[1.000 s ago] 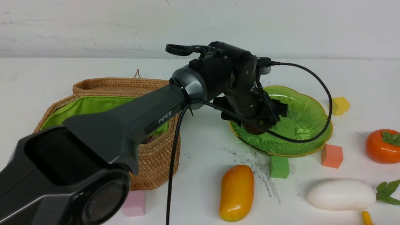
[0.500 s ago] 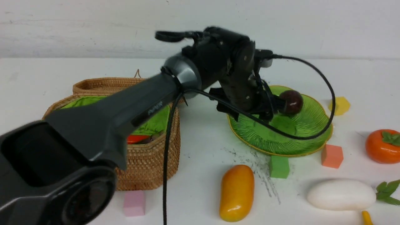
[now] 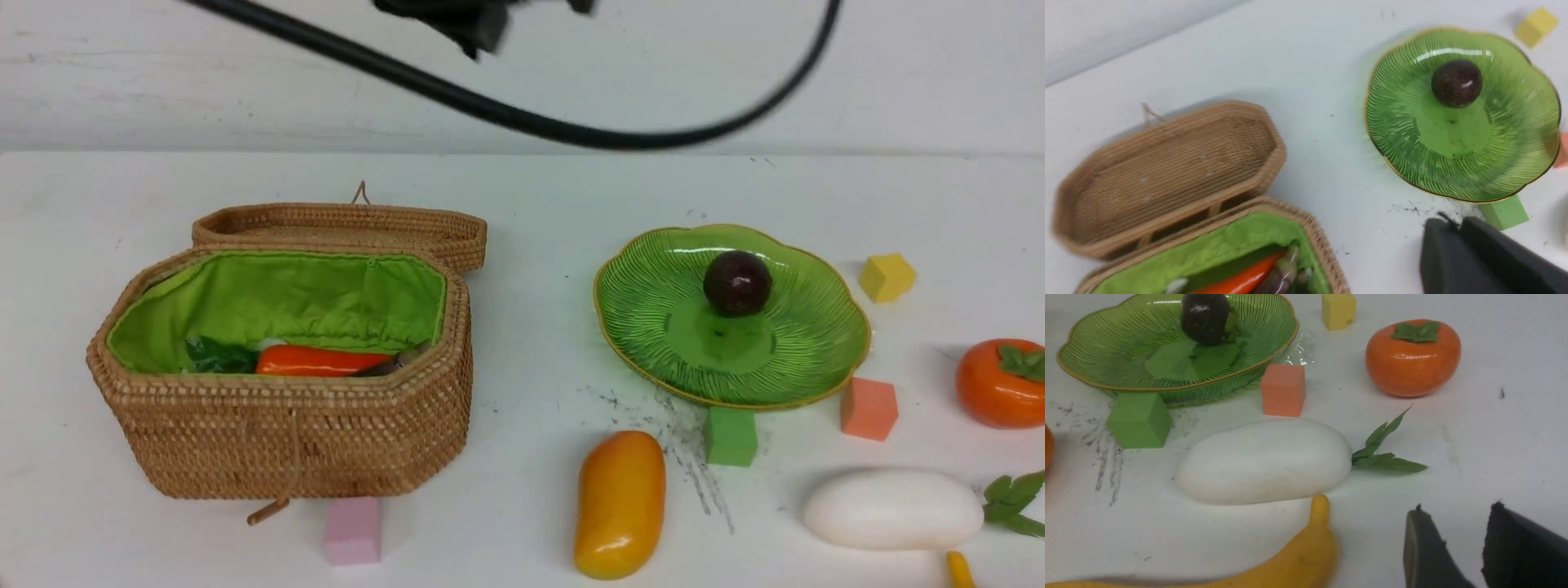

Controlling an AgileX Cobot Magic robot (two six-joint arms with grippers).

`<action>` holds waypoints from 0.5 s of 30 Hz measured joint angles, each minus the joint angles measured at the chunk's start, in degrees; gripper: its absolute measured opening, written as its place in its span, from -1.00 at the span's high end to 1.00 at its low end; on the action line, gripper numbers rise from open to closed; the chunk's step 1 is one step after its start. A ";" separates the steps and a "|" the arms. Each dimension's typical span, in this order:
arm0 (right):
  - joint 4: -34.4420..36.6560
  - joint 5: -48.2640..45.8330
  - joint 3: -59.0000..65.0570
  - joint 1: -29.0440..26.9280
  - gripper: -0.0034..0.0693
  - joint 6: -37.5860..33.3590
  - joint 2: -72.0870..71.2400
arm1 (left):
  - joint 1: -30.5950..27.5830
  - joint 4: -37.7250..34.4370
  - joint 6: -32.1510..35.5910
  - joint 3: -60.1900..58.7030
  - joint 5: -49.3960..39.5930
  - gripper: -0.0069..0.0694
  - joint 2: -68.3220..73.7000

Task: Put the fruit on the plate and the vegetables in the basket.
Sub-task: Use the right arm to grab a mango and put it into the right plate

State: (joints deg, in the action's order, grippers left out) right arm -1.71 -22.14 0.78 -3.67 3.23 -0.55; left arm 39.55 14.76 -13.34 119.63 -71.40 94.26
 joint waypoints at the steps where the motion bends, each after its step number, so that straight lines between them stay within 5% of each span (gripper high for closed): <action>1: 0.00 0.00 0.00 0.00 0.24 0.00 0.00 | 0.00 0.13 -0.28 -0.89 0.00 0.85 -1.08; 15: 0.00 0.00 0.00 0.00 0.24 0.00 0.00 | 0.00 0.78 -16.47 -49.74 -0.05 0.85 -40.95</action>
State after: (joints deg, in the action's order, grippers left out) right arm -1.71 -22.14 0.78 -3.67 3.23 -0.55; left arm 39.55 15.54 -29.80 69.89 -71.45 53.31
